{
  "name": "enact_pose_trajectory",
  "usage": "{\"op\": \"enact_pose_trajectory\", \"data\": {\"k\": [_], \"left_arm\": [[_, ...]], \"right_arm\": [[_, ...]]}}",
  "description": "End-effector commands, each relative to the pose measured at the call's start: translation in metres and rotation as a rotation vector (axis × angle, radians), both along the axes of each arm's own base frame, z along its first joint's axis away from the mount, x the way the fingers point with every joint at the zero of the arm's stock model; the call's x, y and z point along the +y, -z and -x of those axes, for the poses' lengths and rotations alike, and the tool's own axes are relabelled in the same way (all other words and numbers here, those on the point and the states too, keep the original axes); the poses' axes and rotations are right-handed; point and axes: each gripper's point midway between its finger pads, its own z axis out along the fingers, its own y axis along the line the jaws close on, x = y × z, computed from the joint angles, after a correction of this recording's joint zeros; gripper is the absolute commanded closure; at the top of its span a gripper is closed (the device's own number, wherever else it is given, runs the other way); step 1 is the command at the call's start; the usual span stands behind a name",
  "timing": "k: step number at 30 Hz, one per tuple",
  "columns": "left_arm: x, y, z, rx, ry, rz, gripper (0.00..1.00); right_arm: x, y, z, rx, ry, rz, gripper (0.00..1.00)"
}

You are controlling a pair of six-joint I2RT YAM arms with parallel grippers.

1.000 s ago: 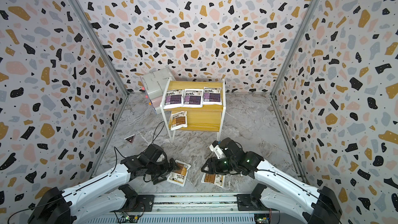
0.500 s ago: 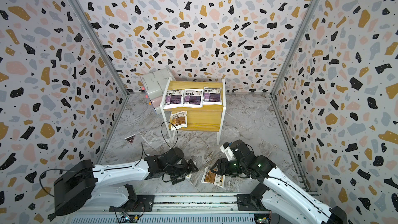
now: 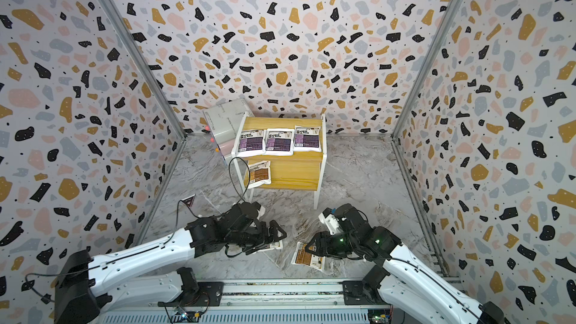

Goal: Place the bagged coffee beans on the shelf by color
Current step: Adjust the bagged coffee beans at the center of the board.

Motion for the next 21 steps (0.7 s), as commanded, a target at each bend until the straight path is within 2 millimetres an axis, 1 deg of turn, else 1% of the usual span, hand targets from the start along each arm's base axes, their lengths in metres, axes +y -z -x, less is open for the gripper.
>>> {"op": "enact_pose_trajectory", "data": {"k": [1,4,6,9,11,14,18,21], "left_arm": [[0.038,0.011,-0.001,-0.077,0.055,-0.146,0.0],[0.052,0.015,-0.011,-0.182,0.145,-0.238,0.0],[0.053,0.017,-0.019,-0.243,0.199,-0.286,0.0],[0.044,0.017,-0.034,-0.36,0.273,-0.306,0.0],[0.035,0.014,-0.043,-0.448,0.312,-0.292,0.0],[0.032,0.01,-0.055,-0.54,0.334,-0.313,0.0],[0.02,0.013,-0.062,-0.615,0.388,-0.297,0.0],[0.012,0.024,-0.065,-0.609,0.415,-0.289,0.0]], "right_arm": [[0.011,0.001,-0.005,0.013,-0.002,-0.043,0.39],[0.021,0.0,-0.009,0.02,-0.002,-0.071,0.39],[0.027,-0.002,-0.011,0.017,-0.009,-0.079,0.39],[0.032,-0.002,-0.011,0.014,-0.021,-0.072,0.39],[0.033,-0.002,-0.009,0.015,-0.03,-0.067,0.39],[0.033,0.0,-0.007,0.02,-0.034,-0.061,0.39],[0.03,0.001,-0.005,0.02,-0.034,-0.049,0.39],[0.028,-0.001,-0.004,0.016,-0.032,-0.045,0.39]]}}
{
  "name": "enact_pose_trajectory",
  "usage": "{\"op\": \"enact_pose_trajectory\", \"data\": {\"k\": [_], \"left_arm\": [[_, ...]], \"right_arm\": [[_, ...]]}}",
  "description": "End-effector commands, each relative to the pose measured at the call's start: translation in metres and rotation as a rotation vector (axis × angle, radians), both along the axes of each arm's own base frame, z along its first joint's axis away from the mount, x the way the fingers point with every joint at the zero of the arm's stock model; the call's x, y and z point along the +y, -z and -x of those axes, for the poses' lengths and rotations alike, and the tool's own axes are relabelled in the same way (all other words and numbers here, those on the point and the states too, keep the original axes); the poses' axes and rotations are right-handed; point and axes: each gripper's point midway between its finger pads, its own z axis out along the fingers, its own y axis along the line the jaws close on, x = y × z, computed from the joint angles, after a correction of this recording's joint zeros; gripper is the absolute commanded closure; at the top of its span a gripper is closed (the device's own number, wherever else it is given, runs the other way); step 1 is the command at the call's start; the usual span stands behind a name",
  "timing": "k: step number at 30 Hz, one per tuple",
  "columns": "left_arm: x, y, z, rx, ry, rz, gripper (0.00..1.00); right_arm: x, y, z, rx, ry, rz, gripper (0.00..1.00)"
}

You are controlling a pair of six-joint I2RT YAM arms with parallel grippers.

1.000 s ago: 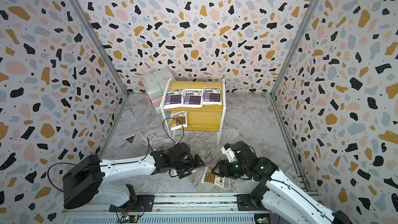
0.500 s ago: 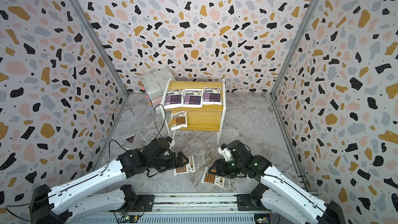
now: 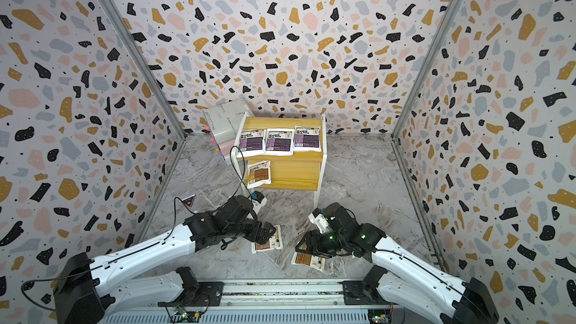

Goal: Place the bagged coffee beans on the shelf by color
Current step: Adjust the bagged coffee beans at the center of the board.

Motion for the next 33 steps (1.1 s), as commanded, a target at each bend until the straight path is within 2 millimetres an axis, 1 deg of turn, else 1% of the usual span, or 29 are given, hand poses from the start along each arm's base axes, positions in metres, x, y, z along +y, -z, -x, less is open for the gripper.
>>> {"op": "enact_pose_trajectory", "data": {"k": [1,3,5,10,16,21,26,33], "left_arm": [[-0.013,0.006,-0.009,-0.059,0.07,0.008,0.0],[-0.016,0.013,-0.01,-0.044,0.08,-0.007,0.0],[-0.014,0.022,-0.011,-0.037,0.08,-0.031,0.0],[-0.012,0.035,-0.008,-0.011,0.087,-0.056,0.0],[0.003,0.059,0.001,0.036,0.076,-0.115,0.0],[0.014,0.074,0.009,0.068,0.065,-0.145,0.0],[0.021,0.081,0.013,0.088,0.047,-0.157,0.0],[0.021,0.079,0.021,0.142,0.02,-0.126,0.0]], "right_arm": [[-0.001,-0.012,-0.001,-0.03,0.004,-0.01,0.39],[-0.003,-0.014,-0.001,-0.038,0.007,-0.006,0.39],[-0.005,-0.014,0.0,-0.039,0.01,-0.003,0.39],[-0.007,-0.013,0.002,-0.037,0.012,0.006,0.39],[-0.005,-0.011,0.0,-0.034,0.016,0.003,0.39],[0.0,-0.012,-0.003,-0.035,0.013,-0.007,0.39],[0.001,-0.013,-0.004,-0.036,0.012,-0.01,0.39],[0.0,-0.012,-0.004,-0.037,0.016,-0.009,0.39]]}}
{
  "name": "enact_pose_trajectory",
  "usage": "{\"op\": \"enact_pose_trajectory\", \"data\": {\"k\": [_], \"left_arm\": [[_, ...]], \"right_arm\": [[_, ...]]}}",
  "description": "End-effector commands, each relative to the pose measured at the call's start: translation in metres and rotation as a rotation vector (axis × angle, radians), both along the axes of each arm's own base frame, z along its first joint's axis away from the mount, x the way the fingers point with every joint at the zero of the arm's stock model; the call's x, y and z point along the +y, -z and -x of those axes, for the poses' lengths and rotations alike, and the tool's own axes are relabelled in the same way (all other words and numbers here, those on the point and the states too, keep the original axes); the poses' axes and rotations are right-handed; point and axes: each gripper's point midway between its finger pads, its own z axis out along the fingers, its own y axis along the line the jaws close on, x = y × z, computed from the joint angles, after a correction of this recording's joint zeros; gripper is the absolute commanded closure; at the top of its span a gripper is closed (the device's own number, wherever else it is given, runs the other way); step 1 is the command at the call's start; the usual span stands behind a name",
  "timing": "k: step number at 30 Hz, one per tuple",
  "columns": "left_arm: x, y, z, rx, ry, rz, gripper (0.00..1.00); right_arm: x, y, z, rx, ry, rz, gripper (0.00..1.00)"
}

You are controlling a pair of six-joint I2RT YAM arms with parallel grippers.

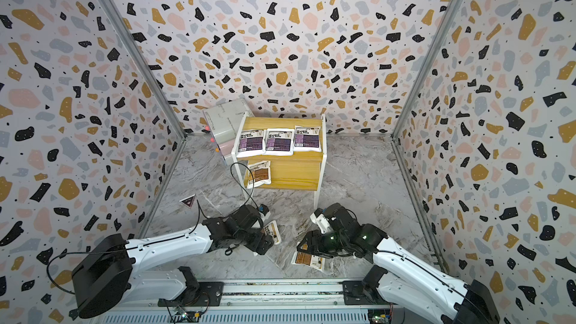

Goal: Place the bagged coffee beans on the shelf by color
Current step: Adjust the bagged coffee beans at the center of the board.

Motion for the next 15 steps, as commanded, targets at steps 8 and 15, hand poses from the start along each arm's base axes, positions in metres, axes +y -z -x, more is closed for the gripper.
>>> {"op": "enact_pose_trajectory", "data": {"k": [8,15], "left_arm": [[0.001,-0.013,0.02,0.121,-0.169,0.165,0.0],[0.014,-0.039,0.021,0.073,-0.187,0.164,0.0]], "right_arm": [[0.01,-0.013,-0.006,-0.03,-0.002,-0.041,0.39],[0.027,-0.009,-0.008,-0.02,-0.034,-0.056,0.39]]}}
